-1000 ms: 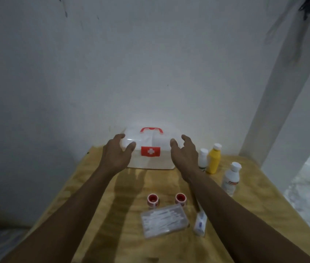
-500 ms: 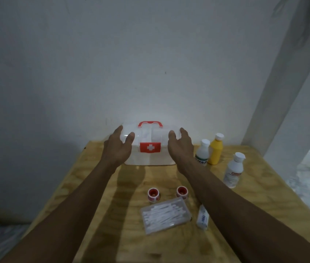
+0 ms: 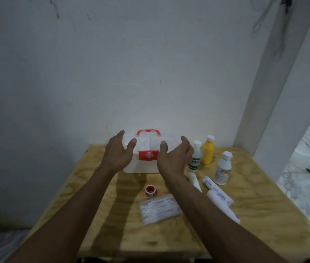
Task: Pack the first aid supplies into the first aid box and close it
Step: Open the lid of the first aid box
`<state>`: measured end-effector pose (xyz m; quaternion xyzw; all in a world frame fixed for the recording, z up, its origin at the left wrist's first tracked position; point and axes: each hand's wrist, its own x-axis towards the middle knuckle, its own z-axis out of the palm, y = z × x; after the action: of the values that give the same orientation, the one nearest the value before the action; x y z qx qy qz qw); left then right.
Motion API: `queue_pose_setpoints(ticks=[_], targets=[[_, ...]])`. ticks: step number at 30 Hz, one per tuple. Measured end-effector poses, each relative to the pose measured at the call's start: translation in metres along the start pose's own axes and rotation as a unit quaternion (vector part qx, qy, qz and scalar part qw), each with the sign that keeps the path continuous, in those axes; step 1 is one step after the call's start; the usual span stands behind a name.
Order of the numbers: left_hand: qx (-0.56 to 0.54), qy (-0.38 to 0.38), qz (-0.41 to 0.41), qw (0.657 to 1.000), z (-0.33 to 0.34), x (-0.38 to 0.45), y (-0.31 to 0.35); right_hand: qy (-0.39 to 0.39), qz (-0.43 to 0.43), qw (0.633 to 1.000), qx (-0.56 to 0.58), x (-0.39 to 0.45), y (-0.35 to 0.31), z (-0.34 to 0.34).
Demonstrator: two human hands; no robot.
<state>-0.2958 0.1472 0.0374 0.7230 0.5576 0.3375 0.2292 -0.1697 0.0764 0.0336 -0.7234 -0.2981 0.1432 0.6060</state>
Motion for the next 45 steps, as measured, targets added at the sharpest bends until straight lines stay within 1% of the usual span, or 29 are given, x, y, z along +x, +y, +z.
queue_pose_setpoints(ticks=[2,4,5,6,9,12,16,20,23,25,27,29,30,32,35,38,40,42,43,45], targets=[[0.024,-0.005,0.014,1.000,0.001,0.009,0.004,0.035,0.125,0.988,0.085,-0.012,-0.007,0.008],[0.036,-0.019,0.017,0.999,0.003,0.018,0.007,0.033,0.263,0.950,0.166,-0.020,-0.014,0.016],[0.042,-0.028,0.015,0.999,0.005,0.022,0.007,0.024,0.303,0.934,0.189,-0.022,-0.015,0.021],[0.048,-0.035,0.010,0.998,0.008,0.025,0.007,0.018,0.322,0.924,0.204,-0.024,-0.014,0.026],[0.048,-0.033,-0.007,0.998,0.014,0.026,0.003,0.019,0.339,0.911,0.235,-0.025,-0.008,0.040],[0.033,-0.011,-0.010,0.999,0.017,0.023,0.002,0.013,0.334,0.910,0.245,-0.024,-0.006,0.044],[0.024,-0.001,-0.012,1.000,0.019,0.022,0.001,0.003,0.342,0.904,0.258,-0.024,0.001,0.047],[0.019,-0.002,-0.011,1.000,0.020,0.025,0.000,0.021,0.324,0.902,0.286,-0.022,0.004,0.045],[0.014,-0.003,-0.009,1.000,0.020,0.026,-0.001,0.031,0.291,0.911,0.290,-0.020,0.000,0.042],[0.011,-0.003,-0.008,1.000,0.020,0.024,-0.001,0.023,0.243,0.933,0.265,-0.022,0.001,0.041],[0.014,-0.003,-0.007,1.000,0.019,0.024,-0.001,0.009,0.167,0.959,0.229,-0.023,0.006,0.037],[0.016,-0.004,-0.005,1.000,0.019,0.023,-0.001,-0.004,0.070,0.982,0.173,-0.024,0.010,0.029],[0.017,-0.004,-0.001,1.000,0.019,0.022,0.000,-0.011,0.015,0.990,0.140,-0.023,0.011,0.023],[0.019,-0.004,0.005,1.000,0.018,0.022,0.001,-0.036,-0.086,0.992,0.081,-0.020,0.011,0.014],[0.019,-0.003,0.005,1.000,0.014,0.023,0.000,-0.103,-0.191,0.976,0.022,-0.013,0.011,0.005],[0.023,-0.005,0.004,1.000,0.015,0.025,-0.001,-0.159,-0.276,0.945,-0.075,-0.001,0.012,-0.004],[0.021,-0.011,0.007,1.000,0.017,0.024,-0.002,-0.167,-0.344,0.908,-0.172,0.010,0.013,-0.009],[0.018,-0.015,0.008,1.000,0.018,0.025,-0.005,-0.149,-0.421,0.854,-0.268,0.020,0.011,-0.011],[0.010,-0.020,0.006,1.000,0.017,0.026,-0.006,-0.139,-0.447,0.833,-0.295,0.025,0.010,-0.011],[-0.021,-0.031,0.002,0.999,0.015,0.028,-0.008,-0.140,-0.467,0.815,-0.313,0.033,0.004,-0.013]])
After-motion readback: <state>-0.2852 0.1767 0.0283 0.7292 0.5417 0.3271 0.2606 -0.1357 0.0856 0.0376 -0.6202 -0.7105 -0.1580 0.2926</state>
